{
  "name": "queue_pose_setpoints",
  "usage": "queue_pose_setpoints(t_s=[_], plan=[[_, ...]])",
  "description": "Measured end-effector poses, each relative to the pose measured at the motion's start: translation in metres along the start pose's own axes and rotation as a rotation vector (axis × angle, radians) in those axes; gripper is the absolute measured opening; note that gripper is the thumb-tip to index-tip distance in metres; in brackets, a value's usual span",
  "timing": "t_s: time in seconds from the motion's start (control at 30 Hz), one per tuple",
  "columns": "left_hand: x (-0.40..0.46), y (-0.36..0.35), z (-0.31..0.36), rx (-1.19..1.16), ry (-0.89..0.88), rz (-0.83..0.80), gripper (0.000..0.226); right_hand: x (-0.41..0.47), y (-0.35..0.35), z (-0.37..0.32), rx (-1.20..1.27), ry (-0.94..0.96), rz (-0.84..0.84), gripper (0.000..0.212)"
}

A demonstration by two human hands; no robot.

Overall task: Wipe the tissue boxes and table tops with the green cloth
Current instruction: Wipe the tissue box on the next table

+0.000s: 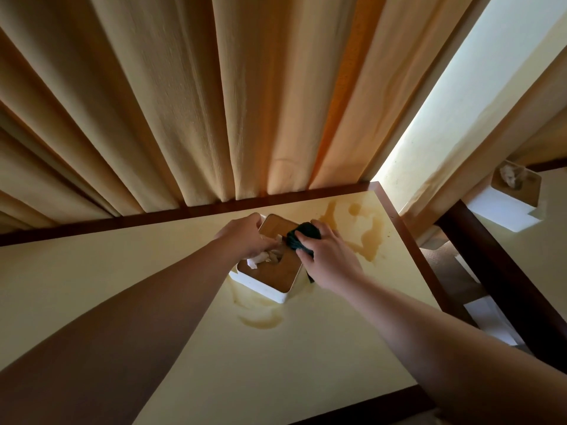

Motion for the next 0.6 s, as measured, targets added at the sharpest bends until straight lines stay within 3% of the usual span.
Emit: queue_pose_setpoints(t_s=[0.13,0.47,0.6], plan=[[0.001,-0.001,0.001,0.048,0.016,0.001,0.067,-0.002,-0.007,-0.005,-0.012,0.002,0.022,0.049],[0.003,-0.002,-0.002,0.034,0.002,0.007,0.064,-0.057,-0.034,0.002,-0.010,0.299,-0.009,0.054],[0.004,-0.002,-0.003,0.040,-0.008,0.001,0.065,-0.027,-0.012,0.012,-0.061,0.251,-0.025,0.051]])
Point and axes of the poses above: each hand's wrist, its own x-axis towards the middle knuckle, its own y-axis out of the back of the hand, z = x × y, the point moved 1 cm from there along x, towards the middle knuckle, and after that the axes turned 9 degrees about x, right-handed, at the moved point
